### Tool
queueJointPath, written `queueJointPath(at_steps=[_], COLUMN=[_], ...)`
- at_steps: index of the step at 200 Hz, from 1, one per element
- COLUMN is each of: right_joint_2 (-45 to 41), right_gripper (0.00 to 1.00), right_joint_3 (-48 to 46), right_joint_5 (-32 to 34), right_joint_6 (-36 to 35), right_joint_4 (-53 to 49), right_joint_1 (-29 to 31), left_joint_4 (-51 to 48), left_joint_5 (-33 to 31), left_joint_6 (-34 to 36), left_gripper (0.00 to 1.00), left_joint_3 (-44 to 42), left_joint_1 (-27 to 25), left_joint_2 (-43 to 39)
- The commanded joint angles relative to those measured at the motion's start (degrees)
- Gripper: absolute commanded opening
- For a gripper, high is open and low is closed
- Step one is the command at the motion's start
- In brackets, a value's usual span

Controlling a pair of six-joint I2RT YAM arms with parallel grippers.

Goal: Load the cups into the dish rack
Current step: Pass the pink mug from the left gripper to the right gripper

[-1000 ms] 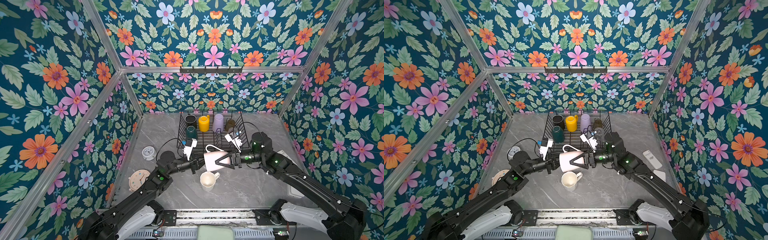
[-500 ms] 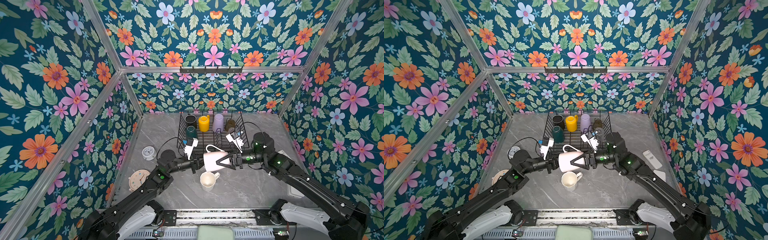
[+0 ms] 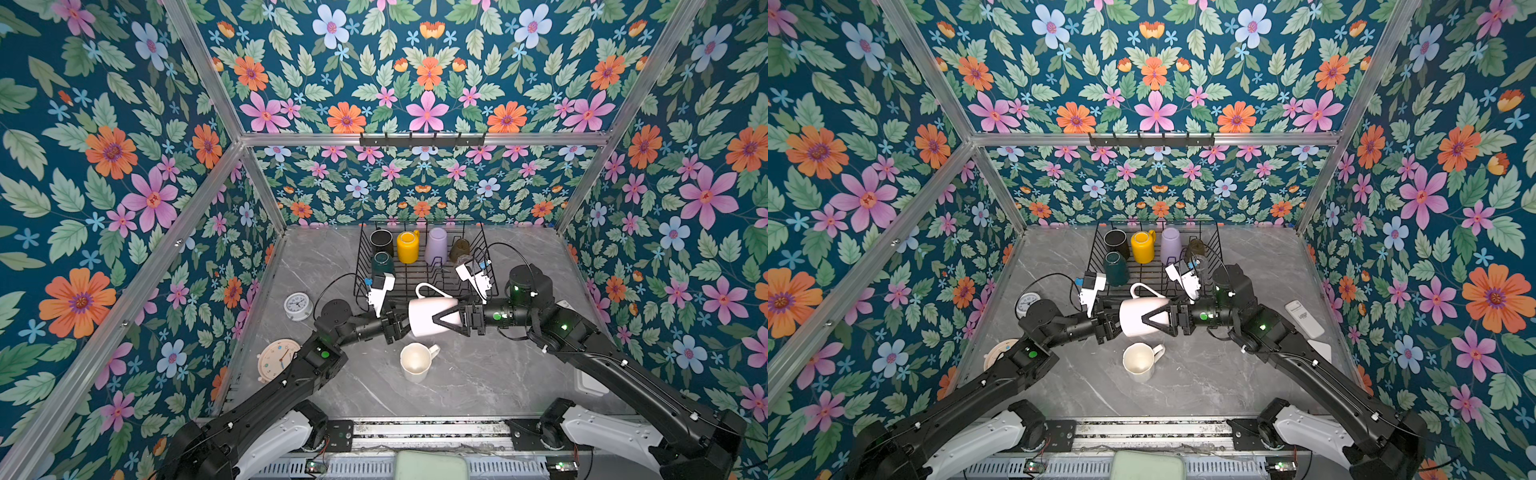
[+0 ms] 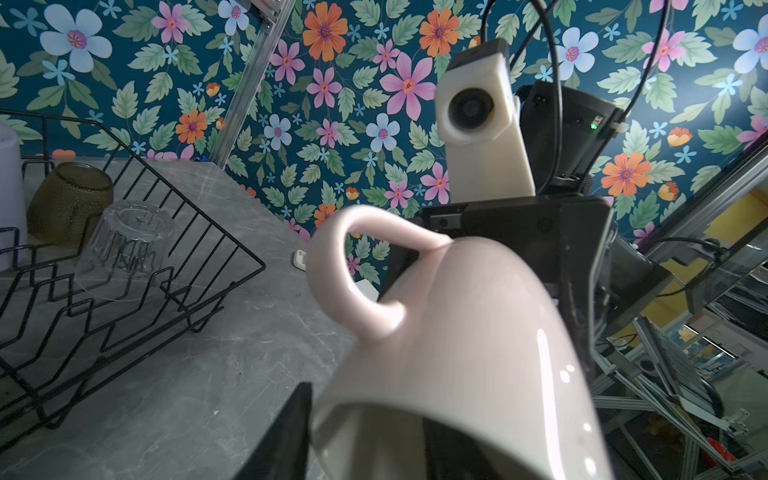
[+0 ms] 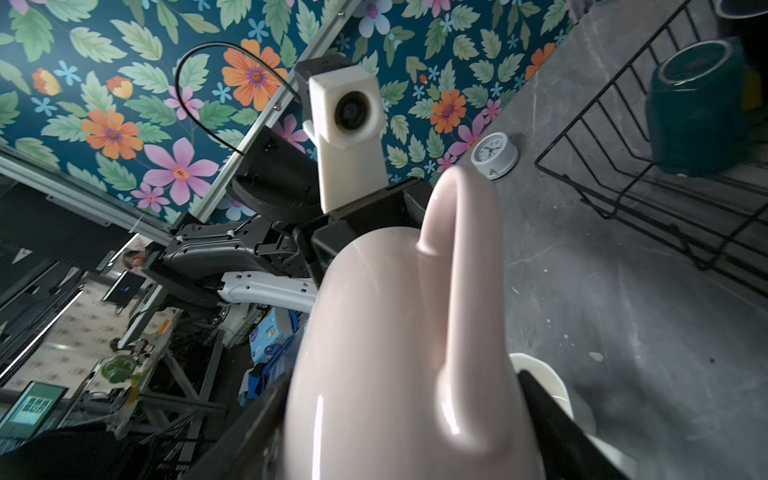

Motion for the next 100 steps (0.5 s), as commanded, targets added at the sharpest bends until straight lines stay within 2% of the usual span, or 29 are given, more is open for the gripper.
queueJointPath(at_steps=[1,34,60,100], right_joint_2=[-0.5,-1.1,-2.1,-4.5], right_gripper=[0.0,0.0,0.0,0.0], right_joint_3=[0.9,1.4,2.1,4.8], right_joint_5=[2.0,3.7,5.2,8.1], right_joint_6=[-0.8,-1.4,-2.5,-4.1], right_joint_4=[1.8,0.1,-2.1,-7.3], right_joint_1=[0.0,0.0,-0.1,-0.2], left_joint_4=[1.3,0.5,-0.8,-5.3], left_joint_5=[-0.7,-1.3,-2.9,-10.8], left_joint_6=[-0.3,0.1,0.8,2.6], left_gripper=[0.62,0.76,0.84,0.98], left_joint_3=[0.5,0.3,-0.1,-1.3], left_joint_1=[0.3,0.4,0.5,1.0], left_joint_2=[-0.1,-0.8,-1.6,-5.1])
